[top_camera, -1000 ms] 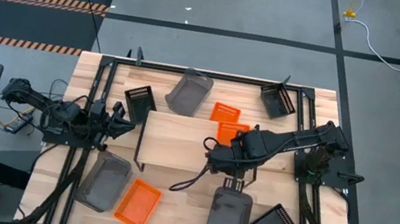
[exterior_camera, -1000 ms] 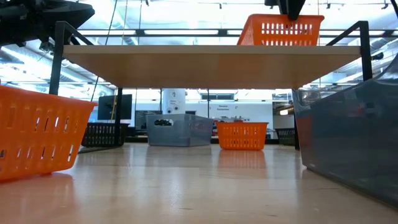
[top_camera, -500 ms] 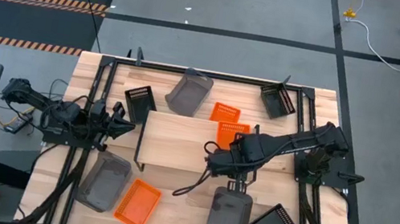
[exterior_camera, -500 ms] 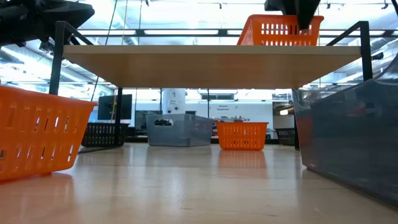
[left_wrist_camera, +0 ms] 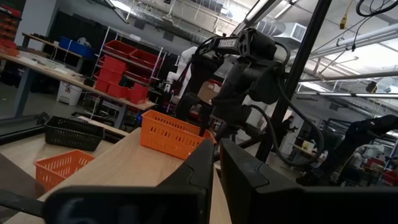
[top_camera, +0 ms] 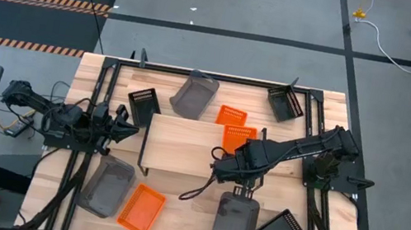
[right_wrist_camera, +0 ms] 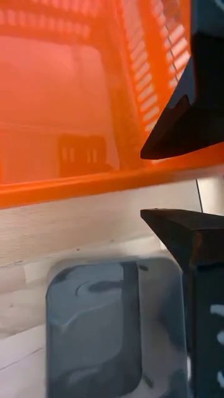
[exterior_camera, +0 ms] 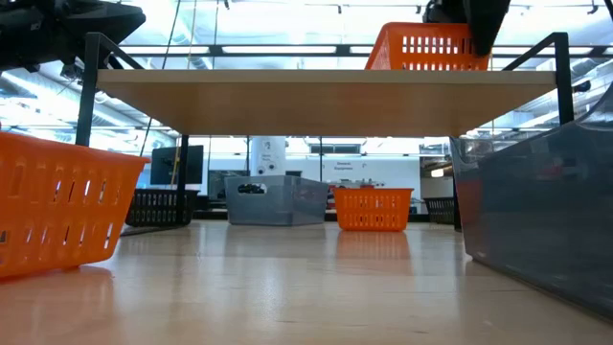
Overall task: Stack baskets on shelf by color
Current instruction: Put the top right orange bin on the shelf
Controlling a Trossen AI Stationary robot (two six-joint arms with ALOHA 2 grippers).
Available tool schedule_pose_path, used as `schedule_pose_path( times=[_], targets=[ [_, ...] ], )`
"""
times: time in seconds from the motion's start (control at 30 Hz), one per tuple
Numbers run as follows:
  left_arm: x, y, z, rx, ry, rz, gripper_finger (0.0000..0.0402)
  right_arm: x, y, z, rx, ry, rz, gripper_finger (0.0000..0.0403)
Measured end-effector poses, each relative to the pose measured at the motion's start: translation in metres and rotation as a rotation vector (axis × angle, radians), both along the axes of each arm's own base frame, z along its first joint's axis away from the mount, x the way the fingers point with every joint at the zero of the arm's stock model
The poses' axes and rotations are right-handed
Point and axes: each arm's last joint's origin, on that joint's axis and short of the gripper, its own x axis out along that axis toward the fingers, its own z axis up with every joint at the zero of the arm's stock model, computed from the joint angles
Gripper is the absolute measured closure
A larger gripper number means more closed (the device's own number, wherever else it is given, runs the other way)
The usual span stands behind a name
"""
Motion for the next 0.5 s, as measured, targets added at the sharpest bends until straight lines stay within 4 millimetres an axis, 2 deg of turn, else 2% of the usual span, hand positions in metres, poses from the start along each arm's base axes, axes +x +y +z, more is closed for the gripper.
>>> schedule_pose_path(
  times=[0.33,0.5],
  targets=[
    [0.000,0.000,0.000,0.000,0.000,0.000,0.0367,-0.001,0.003,0.000,0.028,-0.002,-0.211,0.0257],
    [0.000,0.000,0.000,0.000,0.001,0.000,0.0366,-0.004,0.012,0.000,0.031,-0.001,-0.202,0.0257]
  ],
)
